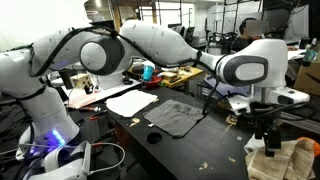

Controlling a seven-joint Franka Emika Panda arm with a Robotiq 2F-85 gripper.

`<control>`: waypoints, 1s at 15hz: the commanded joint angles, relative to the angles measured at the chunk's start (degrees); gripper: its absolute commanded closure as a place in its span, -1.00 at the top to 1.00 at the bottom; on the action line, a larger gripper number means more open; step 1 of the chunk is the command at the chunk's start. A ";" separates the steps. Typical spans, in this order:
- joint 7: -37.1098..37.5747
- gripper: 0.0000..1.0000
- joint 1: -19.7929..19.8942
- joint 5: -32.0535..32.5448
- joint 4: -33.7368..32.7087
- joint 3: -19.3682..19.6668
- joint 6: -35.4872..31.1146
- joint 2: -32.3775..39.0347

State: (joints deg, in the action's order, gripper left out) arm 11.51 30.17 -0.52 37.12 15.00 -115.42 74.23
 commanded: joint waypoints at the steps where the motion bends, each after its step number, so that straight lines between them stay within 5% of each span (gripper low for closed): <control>1: -1.11 0.47 1.96 1.74 -6.78 -0.06 2.17 4.23; 11: 0.65 -0.98 1.61 3.71 -16.89 -0.99 9.07 5.06; 15: -0.28 -1.00 -0.97 4.01 -14.23 -1.93 12.31 2.07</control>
State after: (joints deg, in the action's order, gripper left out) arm 11.79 30.62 2.28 20.83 14.13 -106.14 78.75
